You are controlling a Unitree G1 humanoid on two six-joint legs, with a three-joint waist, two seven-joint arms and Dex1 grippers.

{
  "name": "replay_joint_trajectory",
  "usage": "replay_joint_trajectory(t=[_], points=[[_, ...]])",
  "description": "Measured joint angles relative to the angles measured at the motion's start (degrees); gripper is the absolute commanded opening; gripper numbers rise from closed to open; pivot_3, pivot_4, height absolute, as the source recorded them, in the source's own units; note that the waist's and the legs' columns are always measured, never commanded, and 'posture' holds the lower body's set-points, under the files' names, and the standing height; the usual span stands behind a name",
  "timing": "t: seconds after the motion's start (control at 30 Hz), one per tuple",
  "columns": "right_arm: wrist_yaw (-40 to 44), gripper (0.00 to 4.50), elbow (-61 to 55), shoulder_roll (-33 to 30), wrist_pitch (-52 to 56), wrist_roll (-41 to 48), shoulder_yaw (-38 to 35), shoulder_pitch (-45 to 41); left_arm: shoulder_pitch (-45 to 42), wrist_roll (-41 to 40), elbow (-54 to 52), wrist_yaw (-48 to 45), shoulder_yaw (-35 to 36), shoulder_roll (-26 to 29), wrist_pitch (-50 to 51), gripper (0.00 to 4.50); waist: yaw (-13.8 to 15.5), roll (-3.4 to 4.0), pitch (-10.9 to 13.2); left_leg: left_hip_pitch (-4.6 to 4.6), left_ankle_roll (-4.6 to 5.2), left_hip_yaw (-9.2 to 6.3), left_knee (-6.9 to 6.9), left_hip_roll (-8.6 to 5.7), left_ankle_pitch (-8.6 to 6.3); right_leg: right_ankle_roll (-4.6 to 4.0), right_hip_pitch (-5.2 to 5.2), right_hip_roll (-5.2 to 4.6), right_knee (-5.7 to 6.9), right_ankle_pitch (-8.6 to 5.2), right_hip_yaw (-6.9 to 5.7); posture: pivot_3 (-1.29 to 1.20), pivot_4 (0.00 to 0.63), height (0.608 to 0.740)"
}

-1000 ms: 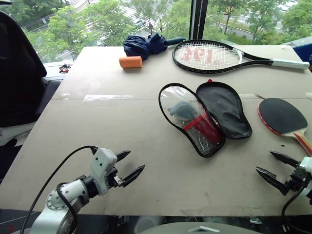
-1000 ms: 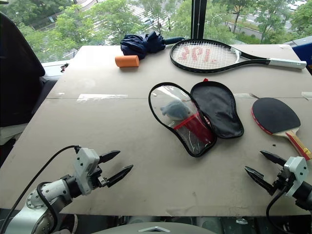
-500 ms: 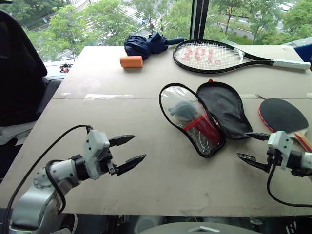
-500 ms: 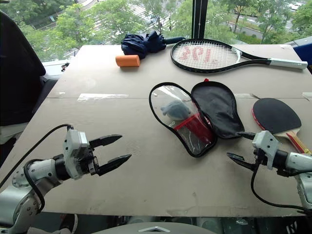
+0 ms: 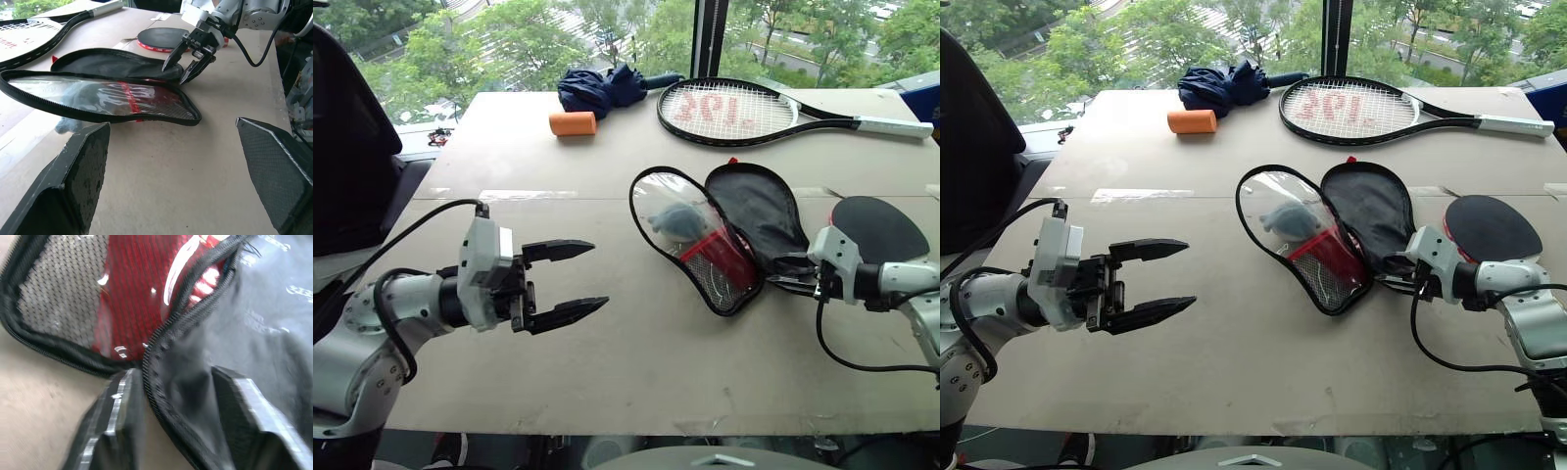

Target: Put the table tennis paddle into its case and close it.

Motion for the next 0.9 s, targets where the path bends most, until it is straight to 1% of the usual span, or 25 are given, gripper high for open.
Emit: replay_joint_trajectory(t=[0.03,0.13,0.27,0.47,0.5,0.6,0.77,0.9], points=[[-0.1,0.03,-0.5,0.3,1.0,0.0,1.0,-0.4,-0.2,0.0,0.0,0.1,0.0,0.0,0.0,4.2,0.0,0.0,0.0,0.0,0.0,0.0,0.0,0.0,0.0,0.0,0.0,0.0,0.0,0.0,0.0,0.0,0.15,0.726],[-0.3,0.03,-2.8,2.1,3.8,0.2,4.1,-1.3,-0.9,0.0,0.0,0.3,-0.2,0.0,0.3,4.2,0.0,0.0,0.0,0.0,0.0,0.0,-0.01,0.0,0.0,0.0,-0.01,0.0,-0.01,0.0,0.0,0.0,0.15,0.726],[-0.6,0.03,-5.4,2.5,6.7,1.0,5.7,-1.2,-1.6,0.0,0.0,0.5,-0.3,0.0,1.0,4.2,0.0,-0.01,0.0,-0.01,0.0,0.0,-0.01,0.0,0.0,0.0,-0.01,0.0,-0.01,0.0,0.0,0.0,0.15,0.726],[-0.6,0.03,-16.3,2.1,12.2,3.6,8.4,4.7,-2.6,-0.1,-0.2,1.2,-0.3,0.0,1.6,4.2,0.2,-0.01,0.0,-0.04,0.0,-0.02,-0.03,0.0,0.0,0.0,-0.03,0.0,-0.02,0.0,0.0,0.0,0.15,0.726],[-0.6,0.03,-17.3,1.6,12.8,3.8,8.5,5.4,-2.6,-0.1,-0.2,1.2,-0.3,0.0,1.6,4.2,0.2,-0.01,0.0,-0.04,0.0,-0.01,-0.02,0.0,0.0,0.0,-0.03,0.0,-0.02,0.0,0.01,0.0,0.15,0.726],[0.2,0.03,-20.6,-2.7,13.1,3.6,8.8,8.1,-2.5,-0.1,-0.3,1.2,-0.3,0.0,1.7,4.2,0.2,-0.04,0.0,-0.04,0.0,-0.01,-0.02,0.0,0.0,0.0,-0.02,-0.01,-0.02,0.0,-0.01,0.0,0.15,0.726],[1.5,0.03,-19.7,-8.6,10.3,2.2,7.5,9.6,-2.8,-0.1,-0.3,0.9,-0.4,0.0,2.0,4.2,0.3,-0.1,0.1,-0.03,0.0,-0.01,-0.02,0.0,0.0,0.0,-0.02,-0.01,-0.02,0.0,-0.03,0.0,0.15,0.726],[1.5,0.03,-17.3,-9.0,9.5,2.6,4.6,9.3,-3.9,0.0,-0.2,0.3,-1.3,-0.1,2.0,4.2,0.3,-0.19,0.1,-0.03,0.0,-0.02,-0.02,0.0,0.0,0.0,-0.01,-0.01,-0.01,0.0,-0.04,0.0,0.15,0.726]])
